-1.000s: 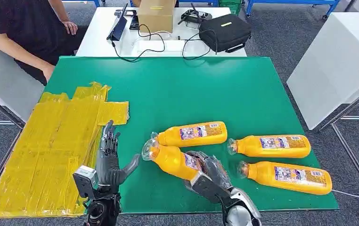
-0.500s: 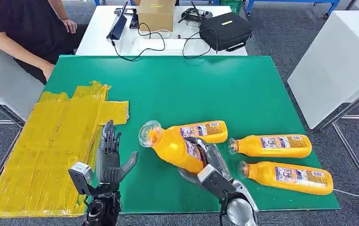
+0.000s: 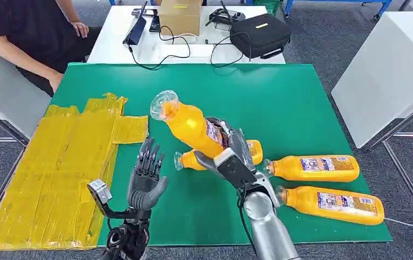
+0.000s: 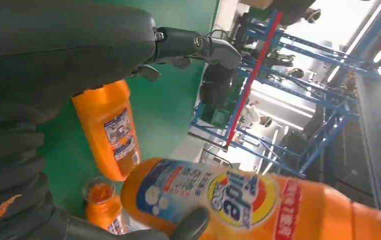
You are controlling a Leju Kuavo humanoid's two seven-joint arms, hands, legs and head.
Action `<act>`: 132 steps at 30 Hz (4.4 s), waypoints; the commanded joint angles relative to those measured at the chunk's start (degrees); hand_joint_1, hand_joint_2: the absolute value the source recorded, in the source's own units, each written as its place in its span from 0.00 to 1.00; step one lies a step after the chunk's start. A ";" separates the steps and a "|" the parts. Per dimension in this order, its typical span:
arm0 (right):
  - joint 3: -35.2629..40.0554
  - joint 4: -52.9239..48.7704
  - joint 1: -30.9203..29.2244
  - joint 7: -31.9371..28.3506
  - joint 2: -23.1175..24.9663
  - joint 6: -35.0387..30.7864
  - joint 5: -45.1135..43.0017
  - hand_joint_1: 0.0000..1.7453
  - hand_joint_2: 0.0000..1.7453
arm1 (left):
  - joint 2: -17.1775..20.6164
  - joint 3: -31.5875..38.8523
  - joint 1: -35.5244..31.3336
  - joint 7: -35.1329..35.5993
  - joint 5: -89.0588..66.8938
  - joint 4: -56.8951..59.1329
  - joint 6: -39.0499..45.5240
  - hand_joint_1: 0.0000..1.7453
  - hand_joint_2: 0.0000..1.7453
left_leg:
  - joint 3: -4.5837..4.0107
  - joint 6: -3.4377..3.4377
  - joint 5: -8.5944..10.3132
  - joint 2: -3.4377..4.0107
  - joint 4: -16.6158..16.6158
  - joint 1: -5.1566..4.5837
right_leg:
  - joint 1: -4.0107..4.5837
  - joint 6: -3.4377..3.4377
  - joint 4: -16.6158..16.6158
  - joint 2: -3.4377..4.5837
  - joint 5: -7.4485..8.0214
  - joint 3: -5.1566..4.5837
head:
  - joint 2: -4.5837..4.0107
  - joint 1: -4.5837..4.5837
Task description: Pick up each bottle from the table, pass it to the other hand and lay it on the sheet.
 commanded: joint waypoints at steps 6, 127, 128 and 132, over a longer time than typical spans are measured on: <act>1.10 9.91 -5.33 -0.52 -0.60 -0.58 -0.49 1.00 1.00 | 2.68 -1.62 -2.62 -0.13 0.23 6.09 -0.19 0.00 1.00 | 0.28 0.09 -0.05 -0.04 -0.10 -0.05 | 0.00 -0.23 -0.05 -0.08 -0.07 0.27 | 0.00 0.00; 10.85 -10.66 11.53 7.76 -2.17 -5.69 16.60 0.00 0.00 | 0.97 14.73 -1.14 5.12 -62.24 -8.39 55.57 1.00 1.00 | -0.01 0.04 -0.02 -0.43 -0.07 0.00 | 0.02 -0.19 0.01 -0.44 -0.12 0.02 | 0.00 0.02; 10.35 -9.40 11.33 6.90 -2.53 -5.45 16.08 0.00 0.00 | 2.71 13.20 -3.23 7.88 -69.99 -2.66 60.80 1.00 1.00 | 0.02 0.04 0.02 -0.54 -0.12 -0.01 | 0.01 -0.20 -0.03 -0.55 -0.12 0.08 | 0.00 0.02; 9.16 -5.43 11.51 3.03 -3.61 -6.36 13.70 0.00 0.00 | 4.60 15.25 -7.56 14.85 -91.35 9.12 63.37 1.00 1.00 | 0.25 0.04 0.16 -0.74 -0.36 -0.06 | -0.03 -0.22 -0.22 -0.72 -0.06 0.34 | 0.00 0.02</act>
